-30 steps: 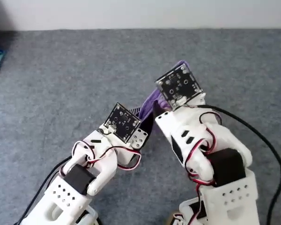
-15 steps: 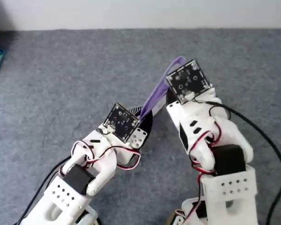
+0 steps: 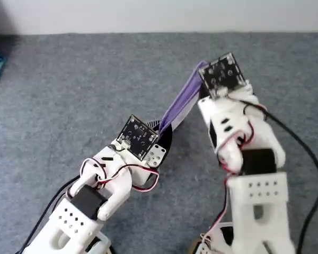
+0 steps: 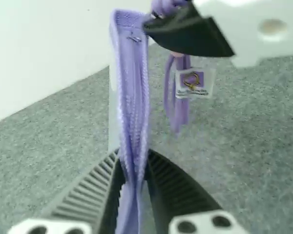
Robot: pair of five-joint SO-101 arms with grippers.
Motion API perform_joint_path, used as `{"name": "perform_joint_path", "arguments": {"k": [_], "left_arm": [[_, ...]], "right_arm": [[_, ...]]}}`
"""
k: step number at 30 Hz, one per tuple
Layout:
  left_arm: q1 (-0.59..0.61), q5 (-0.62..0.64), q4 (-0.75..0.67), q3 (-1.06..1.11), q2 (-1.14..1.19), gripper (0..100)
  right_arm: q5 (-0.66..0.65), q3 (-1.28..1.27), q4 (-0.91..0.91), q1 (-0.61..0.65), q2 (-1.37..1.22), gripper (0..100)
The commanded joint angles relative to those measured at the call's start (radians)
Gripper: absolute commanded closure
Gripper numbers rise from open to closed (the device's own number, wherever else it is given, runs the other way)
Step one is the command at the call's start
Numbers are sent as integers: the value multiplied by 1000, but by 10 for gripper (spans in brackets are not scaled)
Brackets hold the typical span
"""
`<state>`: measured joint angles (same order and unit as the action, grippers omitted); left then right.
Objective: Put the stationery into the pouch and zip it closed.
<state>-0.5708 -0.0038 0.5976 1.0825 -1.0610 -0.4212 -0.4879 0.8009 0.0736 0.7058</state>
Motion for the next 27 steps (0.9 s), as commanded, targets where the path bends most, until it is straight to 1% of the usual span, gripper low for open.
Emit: {"name": "perform_joint_path", "arguments": {"k": [1,9,15,17,19,24,27], "left_arm": [[12,2,43,-47,-25,990],[11,3,44,-45,-25,990],[11,3,44,-39,-25,988],[11,3,44,-44,-25,986],[14,3,46,-45,-25,954],[18,25,43,-48,-26,804],[75,80,46,-81,-25,778]], "right_arm": [[-5,83,-68,-117,-145,991],[-5,262,-74,-170,-343,991],[-5,273,-70,-162,-348,991],[-5,273,-44,-162,-348,991],[-5,278,7,-162,-346,991],[-5,273,99,-162,-315,991],[-5,273,177,-162,-280,991]]}}
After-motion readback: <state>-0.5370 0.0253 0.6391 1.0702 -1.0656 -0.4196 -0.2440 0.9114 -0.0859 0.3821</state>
